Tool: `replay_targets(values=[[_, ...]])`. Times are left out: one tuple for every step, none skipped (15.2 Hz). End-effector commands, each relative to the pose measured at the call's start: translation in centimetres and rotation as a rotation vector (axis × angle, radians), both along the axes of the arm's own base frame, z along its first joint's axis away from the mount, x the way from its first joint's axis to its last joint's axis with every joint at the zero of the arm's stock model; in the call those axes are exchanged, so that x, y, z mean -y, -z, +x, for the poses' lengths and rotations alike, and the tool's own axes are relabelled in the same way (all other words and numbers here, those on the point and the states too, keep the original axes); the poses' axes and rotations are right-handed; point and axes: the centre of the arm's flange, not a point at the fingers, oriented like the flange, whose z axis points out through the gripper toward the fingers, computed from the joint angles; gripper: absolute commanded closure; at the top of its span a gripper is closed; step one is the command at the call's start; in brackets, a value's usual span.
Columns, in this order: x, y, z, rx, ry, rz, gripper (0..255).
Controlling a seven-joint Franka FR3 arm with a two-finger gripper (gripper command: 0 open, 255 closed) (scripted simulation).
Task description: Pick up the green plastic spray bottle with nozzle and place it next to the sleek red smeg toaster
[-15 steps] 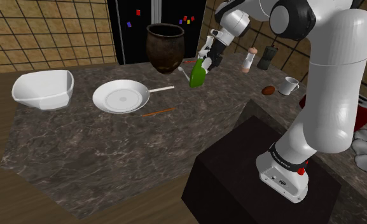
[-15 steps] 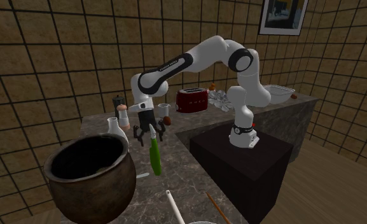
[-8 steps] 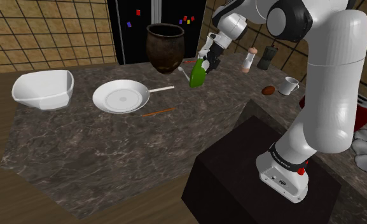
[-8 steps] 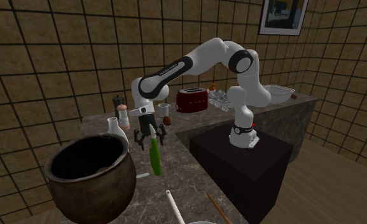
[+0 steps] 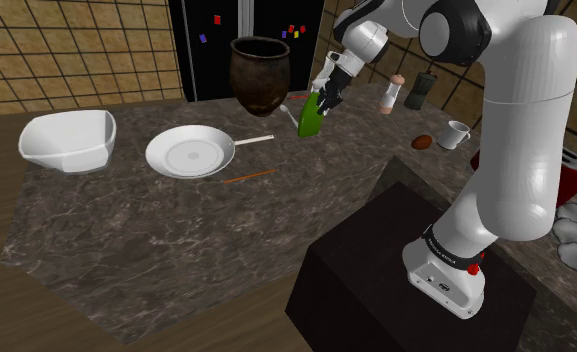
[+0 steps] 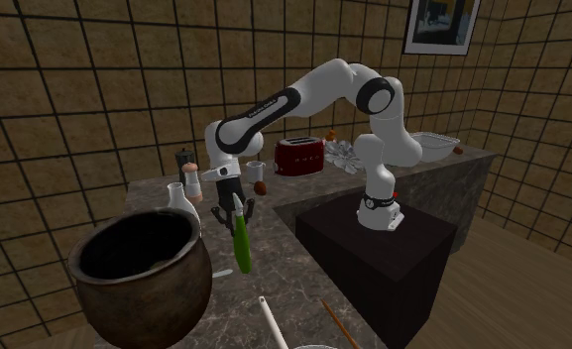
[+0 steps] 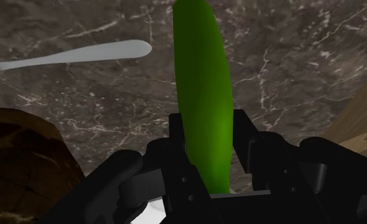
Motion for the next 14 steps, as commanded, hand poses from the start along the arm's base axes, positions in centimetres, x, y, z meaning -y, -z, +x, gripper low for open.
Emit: replay_targets(values=[[0.0,0.0,0.0,-0.001,0.000,0.000,255],[0.0,0.0,0.0,-0.001,0.000,0.000,255],[0.0,0.0,0.0,-0.001,0.000,0.000,255],[0.0,0.0,0.0,-0.001,0.000,0.000,255],[0.0,0.0,0.0,-0.001,0.000,0.000,255],[0.0,-0.5,0.0,-0.001,0.000,0.000,255],[0.0,-1.0,0.0,-0.001,0.000,0.000,255],[0.0,-1.6,0.0,-0.001,0.000,0.000,255],[0.0,-2.1,0.0,-0.001,0.000,0.000,255],[0.0,-2.6,0.0,-0.001,0.000,0.000,255],[0.0,-3.1,0.0,-0.001,0.000,0.000,255],[0.0,-3.7,0.0,-0.001,0.000,0.000,255],[0.0,-4.2,0.0,-0.001,0.000,0.000,255],[0.0,-4.7,0.0,-0.001,0.000,0.000,255]])
